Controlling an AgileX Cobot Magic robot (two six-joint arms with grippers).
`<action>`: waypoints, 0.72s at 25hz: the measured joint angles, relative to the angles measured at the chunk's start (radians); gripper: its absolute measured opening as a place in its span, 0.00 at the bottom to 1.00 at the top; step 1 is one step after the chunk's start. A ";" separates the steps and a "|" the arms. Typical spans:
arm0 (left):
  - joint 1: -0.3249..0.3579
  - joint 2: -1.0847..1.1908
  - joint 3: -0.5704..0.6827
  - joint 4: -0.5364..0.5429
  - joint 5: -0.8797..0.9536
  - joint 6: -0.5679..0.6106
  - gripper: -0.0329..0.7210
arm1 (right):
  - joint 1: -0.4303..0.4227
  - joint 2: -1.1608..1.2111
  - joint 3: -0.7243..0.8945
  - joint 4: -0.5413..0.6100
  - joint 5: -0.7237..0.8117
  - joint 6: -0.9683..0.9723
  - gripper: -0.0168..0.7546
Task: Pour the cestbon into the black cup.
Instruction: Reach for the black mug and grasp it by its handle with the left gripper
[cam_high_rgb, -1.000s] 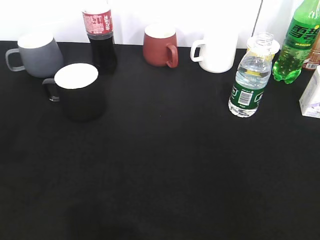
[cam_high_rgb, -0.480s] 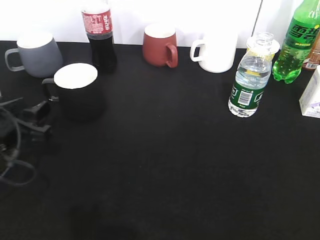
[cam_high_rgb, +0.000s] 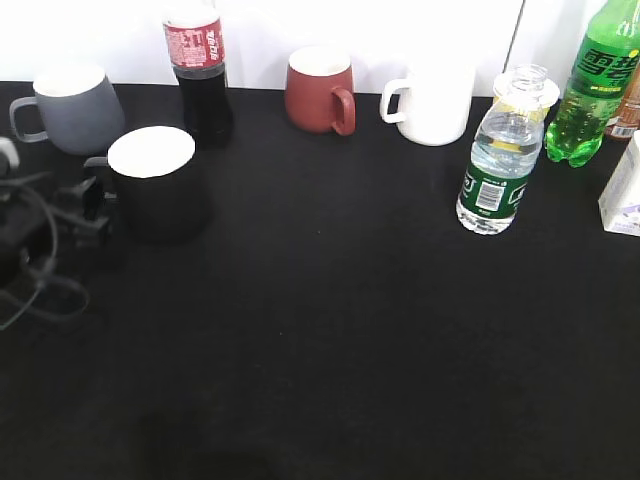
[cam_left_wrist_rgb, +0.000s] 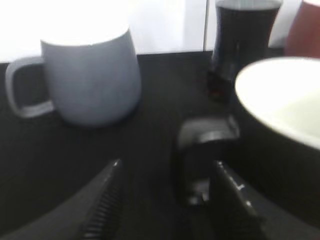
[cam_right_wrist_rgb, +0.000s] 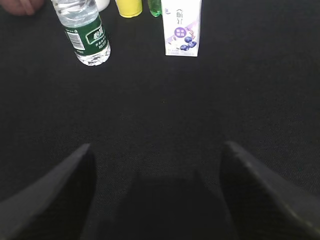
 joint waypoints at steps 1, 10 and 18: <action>0.001 0.001 -0.019 0.003 0.022 0.000 0.60 | 0.000 0.000 0.000 0.000 0.000 0.000 0.78; 0.019 0.099 -0.123 0.039 0.047 0.000 0.60 | 0.000 0.000 0.000 0.000 0.000 0.000 0.78; 0.103 0.158 -0.220 0.255 0.058 -0.031 0.38 | 0.000 0.000 0.000 0.000 0.000 0.000 0.78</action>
